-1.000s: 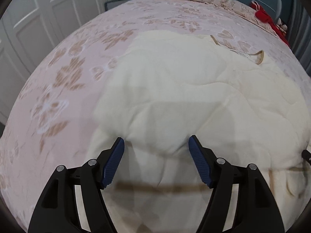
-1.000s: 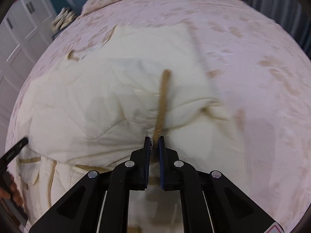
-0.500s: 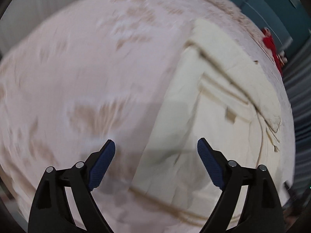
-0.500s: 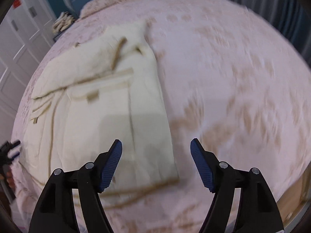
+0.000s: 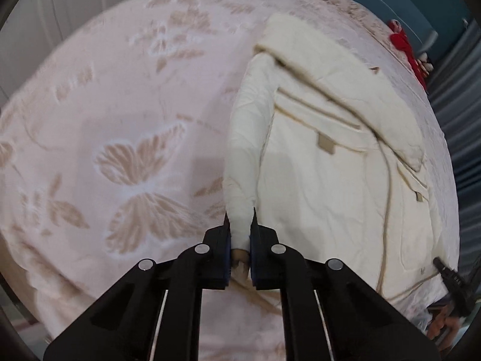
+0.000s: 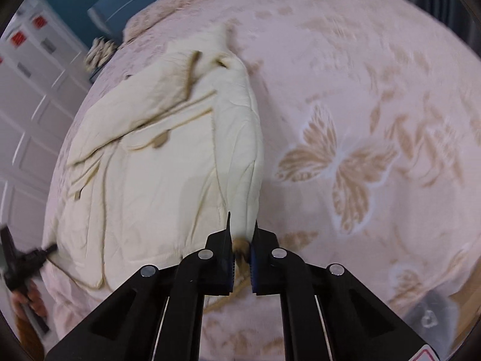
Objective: Fold large clothes
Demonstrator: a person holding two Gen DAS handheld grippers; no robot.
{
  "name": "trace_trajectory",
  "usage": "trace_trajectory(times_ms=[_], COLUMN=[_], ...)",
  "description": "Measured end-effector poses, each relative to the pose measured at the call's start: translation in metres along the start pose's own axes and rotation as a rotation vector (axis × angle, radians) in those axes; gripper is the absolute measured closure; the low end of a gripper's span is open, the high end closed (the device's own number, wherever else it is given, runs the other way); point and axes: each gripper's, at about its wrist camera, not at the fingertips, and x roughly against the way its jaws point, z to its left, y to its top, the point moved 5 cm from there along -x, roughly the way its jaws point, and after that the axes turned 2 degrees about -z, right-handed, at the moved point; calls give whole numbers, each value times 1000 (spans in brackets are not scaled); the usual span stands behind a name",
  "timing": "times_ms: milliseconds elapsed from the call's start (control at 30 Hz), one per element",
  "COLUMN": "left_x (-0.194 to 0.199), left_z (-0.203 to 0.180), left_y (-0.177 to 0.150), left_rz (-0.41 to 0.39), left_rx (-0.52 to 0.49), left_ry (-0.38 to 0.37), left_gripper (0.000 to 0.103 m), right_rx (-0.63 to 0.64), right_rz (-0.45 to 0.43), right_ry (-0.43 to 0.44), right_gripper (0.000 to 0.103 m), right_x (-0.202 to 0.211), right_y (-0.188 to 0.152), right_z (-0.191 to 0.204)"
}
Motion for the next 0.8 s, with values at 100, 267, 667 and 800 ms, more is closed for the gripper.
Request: trace_trajectory(times_ms=[100, 267, 667, 800], left_x=[34, 83, 191, 208], left_z=[-4, -5, 26, 15], left_y=[-6, -47, -156, -150], left_rz=[-34, -16, 98, 22], left_rx=[-46, -138, -130, -141], left_ry=[-15, -24, -16, -15], left_gripper=[97, 97, 97, 97], right_rx=[113, 302, 366, 331], right_rz=[-11, 53, 222, 109], right_ry=[-28, -81, -50, -37], right_gripper=[98, 99, 99, 99], right_x=[32, 76, 193, 215], right_y=[-9, -52, -154, -133], right_z=[10, 12, 6, 10])
